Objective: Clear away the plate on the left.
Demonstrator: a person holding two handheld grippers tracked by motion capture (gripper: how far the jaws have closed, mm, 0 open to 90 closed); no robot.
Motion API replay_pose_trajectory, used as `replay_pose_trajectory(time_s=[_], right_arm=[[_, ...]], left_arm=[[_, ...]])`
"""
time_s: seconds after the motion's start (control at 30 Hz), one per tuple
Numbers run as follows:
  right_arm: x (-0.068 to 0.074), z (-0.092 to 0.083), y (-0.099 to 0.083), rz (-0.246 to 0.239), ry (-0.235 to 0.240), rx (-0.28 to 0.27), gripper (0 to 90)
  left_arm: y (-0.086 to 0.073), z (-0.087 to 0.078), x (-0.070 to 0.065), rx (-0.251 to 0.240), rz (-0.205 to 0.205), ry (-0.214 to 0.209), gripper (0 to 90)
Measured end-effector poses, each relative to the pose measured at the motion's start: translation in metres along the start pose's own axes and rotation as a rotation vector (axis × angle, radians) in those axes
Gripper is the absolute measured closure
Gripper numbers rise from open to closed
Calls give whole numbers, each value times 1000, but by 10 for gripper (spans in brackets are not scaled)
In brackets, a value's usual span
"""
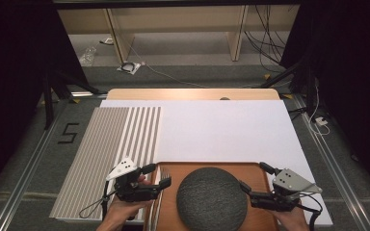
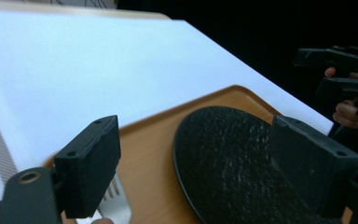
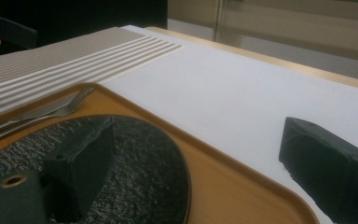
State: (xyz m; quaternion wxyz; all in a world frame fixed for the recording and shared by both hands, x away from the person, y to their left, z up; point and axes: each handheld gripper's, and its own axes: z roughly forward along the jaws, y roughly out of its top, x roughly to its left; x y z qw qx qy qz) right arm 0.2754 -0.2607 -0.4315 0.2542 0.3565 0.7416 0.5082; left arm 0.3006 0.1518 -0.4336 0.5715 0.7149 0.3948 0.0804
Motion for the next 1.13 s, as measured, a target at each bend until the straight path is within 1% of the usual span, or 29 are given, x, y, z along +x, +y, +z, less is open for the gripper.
replay_pose_trajectory(time_s=[0.07,0.1,0.2,0.27,0.33,0.47,0.67,0.77,0.8,0.83,0.87,0.97,1.03,1.13], right_arm=[[0,0,0,-1,0,1,119],[0,0,0,-2,0,1,119],[0,0,0,-3,1,0,119],[0,0,0,-2,2,0,119],[0,0,0,-3,1,0,119],[0,0,0,-6,0,0,119],[-1,-1,0,-6,-1,-5,119],[-1,-1,0,-7,-1,-5,119],[-1,-2,0,-10,-5,9,119],[-1,-2,0,-10,-5,7,119],[-1,-1,0,-9,-3,-6,119],[-1,-1,0,-6,-3,-6,119],[-1,-1,0,-6,-3,-10,119],[-1,-1,0,-6,-3,-10,119]], left_arm=[[0,-3,1,-26,39,17,168],[-1,-4,1,-38,50,22,168],[-1,-7,3,-57,54,16,163],[-2,-7,4,-63,60,20,164],[-2,-7,5,-68,59,25,164],[-3,-7,6,-74,82,50,162],[-2,-9,6,-106,79,44,161],[-3,-9,5,-112,85,46,161],[-3,-9,5,-113,86,44,161],[-3,-9,5,-117,87,44,161],[-3,-9,4,-121,90,44,161],[-3,-9,4,-125,93,43,159],[-3,-9,4,-131,89,46,158],[-2,-10,5,-141,63,38,153]])
